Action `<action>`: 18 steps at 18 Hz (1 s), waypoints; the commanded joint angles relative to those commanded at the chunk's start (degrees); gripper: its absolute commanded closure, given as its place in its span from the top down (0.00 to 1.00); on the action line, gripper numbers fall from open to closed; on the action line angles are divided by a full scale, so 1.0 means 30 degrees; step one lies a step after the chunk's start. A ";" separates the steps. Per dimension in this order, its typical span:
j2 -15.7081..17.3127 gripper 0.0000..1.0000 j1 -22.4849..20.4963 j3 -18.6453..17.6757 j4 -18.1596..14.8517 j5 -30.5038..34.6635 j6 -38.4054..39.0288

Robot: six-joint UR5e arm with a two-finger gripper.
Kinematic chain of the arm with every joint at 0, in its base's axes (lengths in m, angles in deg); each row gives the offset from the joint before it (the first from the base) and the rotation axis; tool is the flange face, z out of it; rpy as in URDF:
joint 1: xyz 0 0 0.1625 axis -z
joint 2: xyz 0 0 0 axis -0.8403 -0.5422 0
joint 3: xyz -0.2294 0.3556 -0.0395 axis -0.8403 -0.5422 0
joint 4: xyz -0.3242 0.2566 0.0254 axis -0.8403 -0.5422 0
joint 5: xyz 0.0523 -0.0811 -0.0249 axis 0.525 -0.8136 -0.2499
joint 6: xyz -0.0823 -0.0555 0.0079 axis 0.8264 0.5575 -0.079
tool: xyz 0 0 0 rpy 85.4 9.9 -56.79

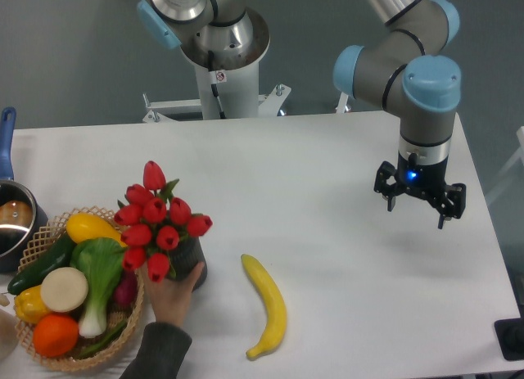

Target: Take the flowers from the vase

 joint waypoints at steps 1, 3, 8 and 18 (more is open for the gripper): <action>-0.0029 1.00 0.0029 0.0000 0.0000 0.0029 0.0030; -0.0001 1.00 0.0029 -0.0029 0.0000 -0.0029 0.0118; 0.0175 1.00 0.0205 -0.0323 0.0146 -0.1605 0.2603; 0.1230 1.00 0.3309 -0.0381 0.0586 -0.5091 0.3869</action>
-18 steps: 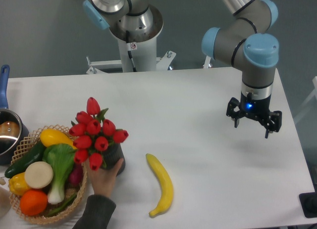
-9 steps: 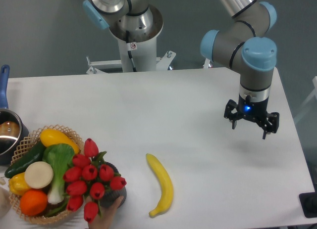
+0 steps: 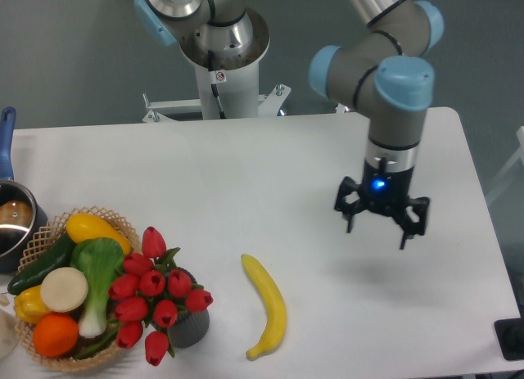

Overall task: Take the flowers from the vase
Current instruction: 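Move the open gripper toward the red tulips above the grey vase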

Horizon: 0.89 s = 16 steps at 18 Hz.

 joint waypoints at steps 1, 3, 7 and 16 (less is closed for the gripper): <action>0.0058 1.00 0.0089 -0.0348 0.0029 -0.1399 -0.0174; 0.0234 1.00 0.0439 -0.0643 0.0029 -0.4152 -0.0031; 0.0645 1.00 0.0705 -0.1552 0.0029 -0.7737 -0.0059; -0.0291 1.00 0.2462 -0.0997 0.0029 -1.2659 -0.0030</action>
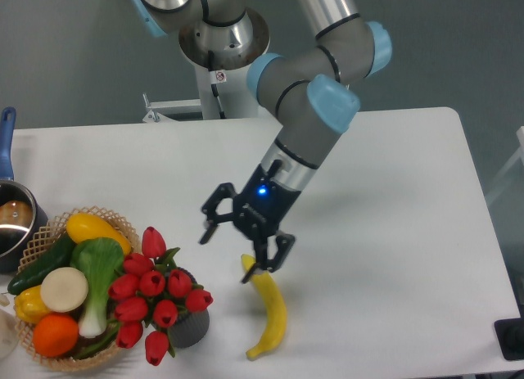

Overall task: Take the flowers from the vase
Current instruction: 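Move the open gripper toward the red tulips above the grey vase, then close the gripper around the tulip stems above the vase rim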

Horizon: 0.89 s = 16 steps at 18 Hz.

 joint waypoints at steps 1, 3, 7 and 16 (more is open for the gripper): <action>-0.0466 1.00 0.0291 0.0436 0.0029 -0.0120 -0.0029; -0.1082 1.00 0.0440 0.0907 0.0029 -0.0121 -0.0058; -0.1700 1.00 0.0704 0.1612 0.0205 -0.0966 0.0000; -0.2287 0.21 0.0909 0.1671 0.0234 -0.2318 0.0000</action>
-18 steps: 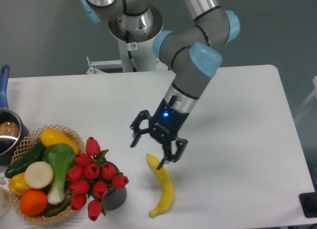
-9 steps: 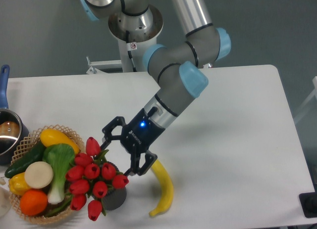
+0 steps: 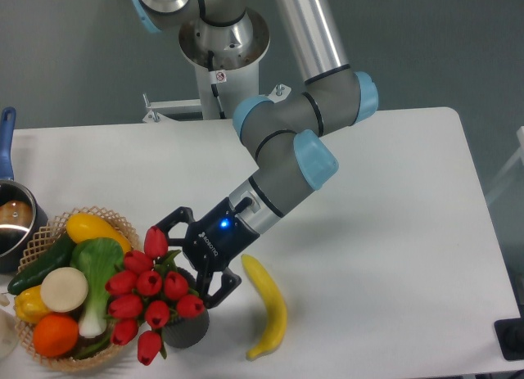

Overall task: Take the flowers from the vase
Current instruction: 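Close the gripper around the tulip stems above the vase rim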

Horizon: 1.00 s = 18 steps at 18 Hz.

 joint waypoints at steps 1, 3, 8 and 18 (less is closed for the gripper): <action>0.0000 0.09 -0.0058 0.0000 0.0000 0.0000 0.0000; 0.0058 0.06 -0.0233 0.0000 0.0029 0.0000 -0.0117; 0.0381 0.02 -0.0732 0.0029 0.0029 -0.0029 0.0000; 0.1990 0.01 -0.1201 0.0555 0.0000 -0.1961 0.3073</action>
